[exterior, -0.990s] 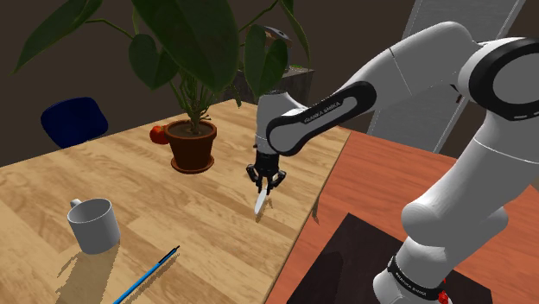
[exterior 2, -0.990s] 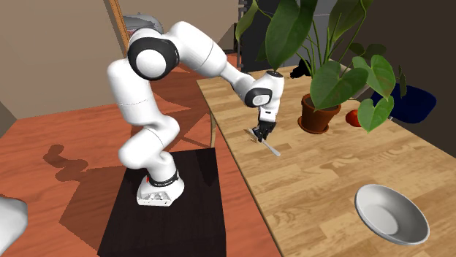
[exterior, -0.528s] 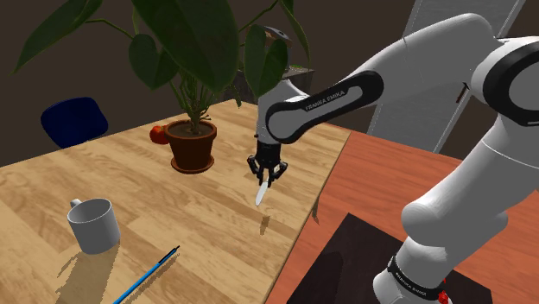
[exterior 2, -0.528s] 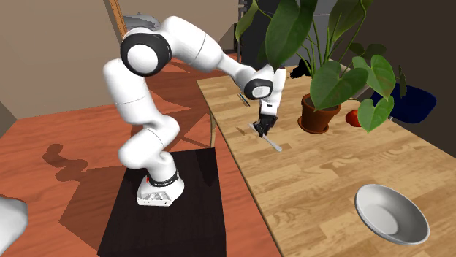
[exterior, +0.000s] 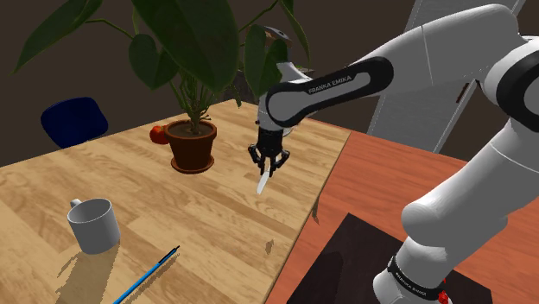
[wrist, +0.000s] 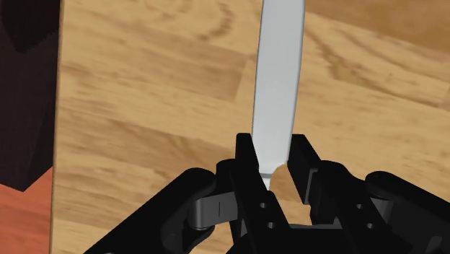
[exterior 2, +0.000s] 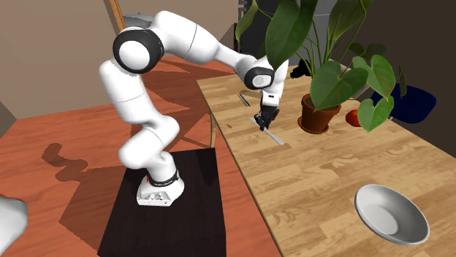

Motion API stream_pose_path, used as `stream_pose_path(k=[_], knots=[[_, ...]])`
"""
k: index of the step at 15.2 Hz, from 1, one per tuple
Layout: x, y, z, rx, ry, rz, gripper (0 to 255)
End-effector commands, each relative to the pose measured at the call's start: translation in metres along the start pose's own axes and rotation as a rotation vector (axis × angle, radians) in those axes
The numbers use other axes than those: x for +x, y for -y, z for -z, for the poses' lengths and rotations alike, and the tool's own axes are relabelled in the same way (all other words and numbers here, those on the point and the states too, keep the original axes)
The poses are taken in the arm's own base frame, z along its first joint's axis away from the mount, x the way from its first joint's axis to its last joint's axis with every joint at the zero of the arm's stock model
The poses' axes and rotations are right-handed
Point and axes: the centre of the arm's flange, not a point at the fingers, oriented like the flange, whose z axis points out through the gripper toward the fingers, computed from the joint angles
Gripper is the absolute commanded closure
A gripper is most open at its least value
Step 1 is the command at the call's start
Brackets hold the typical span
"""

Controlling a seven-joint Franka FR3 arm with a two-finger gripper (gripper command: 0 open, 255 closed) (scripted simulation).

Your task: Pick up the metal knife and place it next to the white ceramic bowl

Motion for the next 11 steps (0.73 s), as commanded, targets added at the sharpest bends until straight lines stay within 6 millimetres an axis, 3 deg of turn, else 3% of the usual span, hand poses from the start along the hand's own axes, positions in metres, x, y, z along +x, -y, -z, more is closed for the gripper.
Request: stream_pose_path(k=[1,11], knots=[[-0.001,0.0,0.011,0.0,0.0,0.0,255],[-0.001,-0.002,0.06,0.0,0.0,0.0,255]])
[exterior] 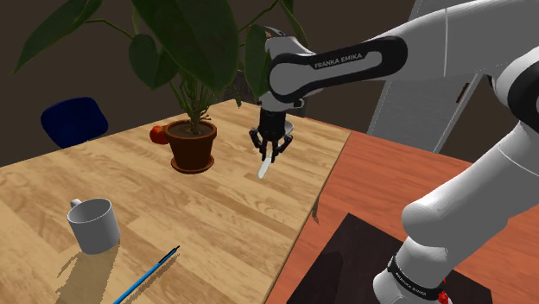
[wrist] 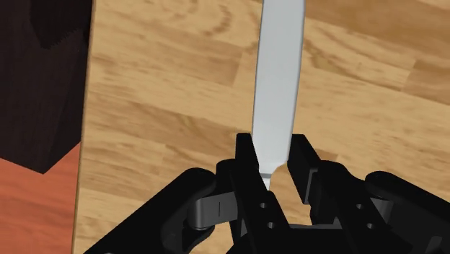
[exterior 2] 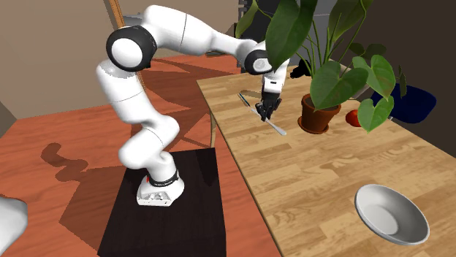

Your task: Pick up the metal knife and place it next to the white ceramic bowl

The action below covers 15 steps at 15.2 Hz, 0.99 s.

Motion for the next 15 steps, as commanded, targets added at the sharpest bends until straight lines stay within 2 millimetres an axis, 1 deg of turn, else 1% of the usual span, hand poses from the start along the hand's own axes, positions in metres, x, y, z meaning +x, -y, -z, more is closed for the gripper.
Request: stream_pose_path(k=[1,15], knots=[[0.013,-0.003,0.003,0.0,0.0,0.0,255],[0.194,-0.04,0.003,0.0,0.0,0.0,255]])
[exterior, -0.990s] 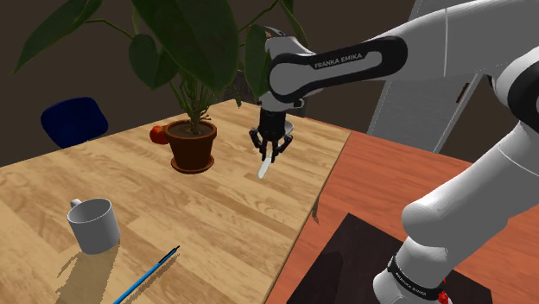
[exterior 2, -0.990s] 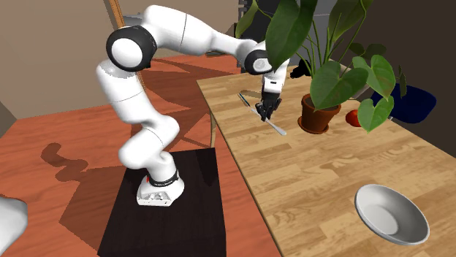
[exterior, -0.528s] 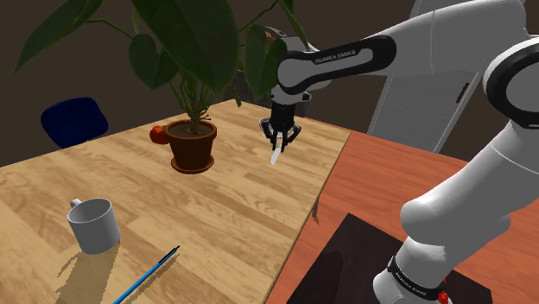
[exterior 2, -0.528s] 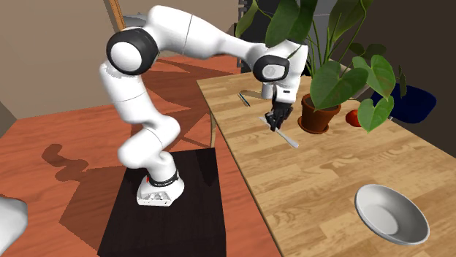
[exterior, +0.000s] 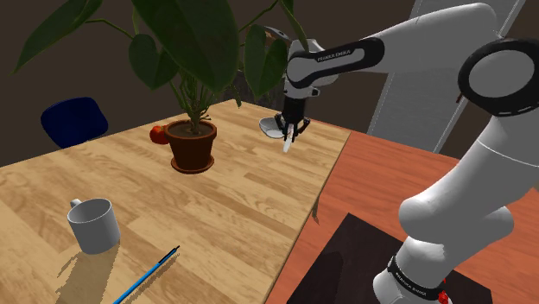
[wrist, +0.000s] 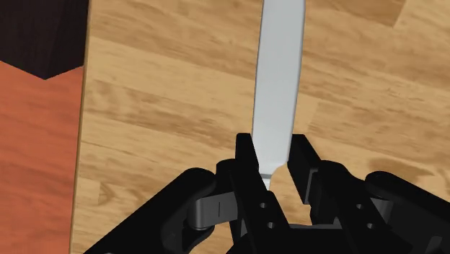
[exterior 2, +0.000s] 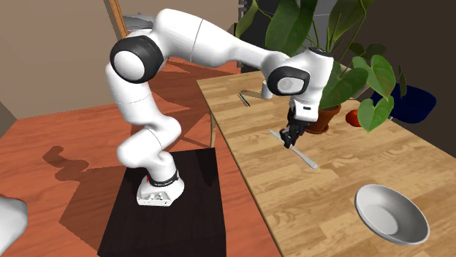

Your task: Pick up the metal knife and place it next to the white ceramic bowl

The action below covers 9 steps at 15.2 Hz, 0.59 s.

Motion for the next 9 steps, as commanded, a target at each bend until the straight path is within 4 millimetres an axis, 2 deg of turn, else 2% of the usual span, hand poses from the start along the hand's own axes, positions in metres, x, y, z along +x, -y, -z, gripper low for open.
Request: stream_pose_path(k=[1,9], knots=[[0.026,-0.005,0.002,0.0,0.0,0.001,255],[0.13,-0.026,0.001,0.0,0.0,0.001,255]])
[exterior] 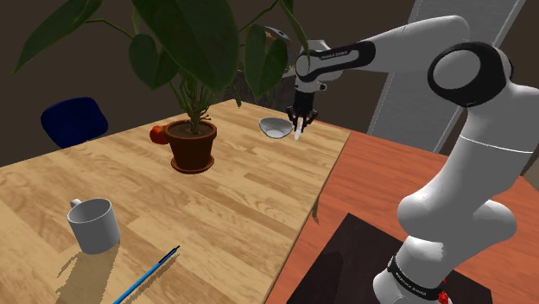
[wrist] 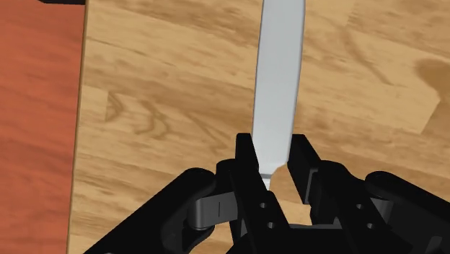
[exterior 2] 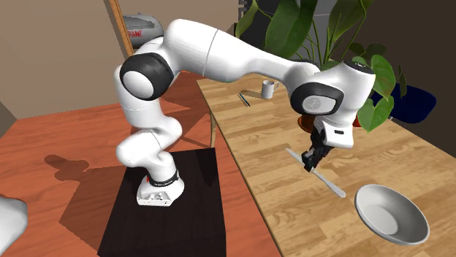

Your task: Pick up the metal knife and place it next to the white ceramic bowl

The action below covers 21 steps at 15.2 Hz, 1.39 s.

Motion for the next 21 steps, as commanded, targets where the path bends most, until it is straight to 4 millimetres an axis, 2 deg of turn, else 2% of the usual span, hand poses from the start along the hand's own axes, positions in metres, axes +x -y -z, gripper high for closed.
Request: stream_pose_path(k=[1,11,12,21], knots=[[0.027,-0.005,0.0,-0.001,0.0,0.001,255],[0.157,-0.032,-0.001,-0.001,0.0,0.001,255],[0.179,-0.036,-0.001,-0.001,0.0,0.001,255],[0.179,-0.035,-0.048,-0.001,0.0,0.001,255]])
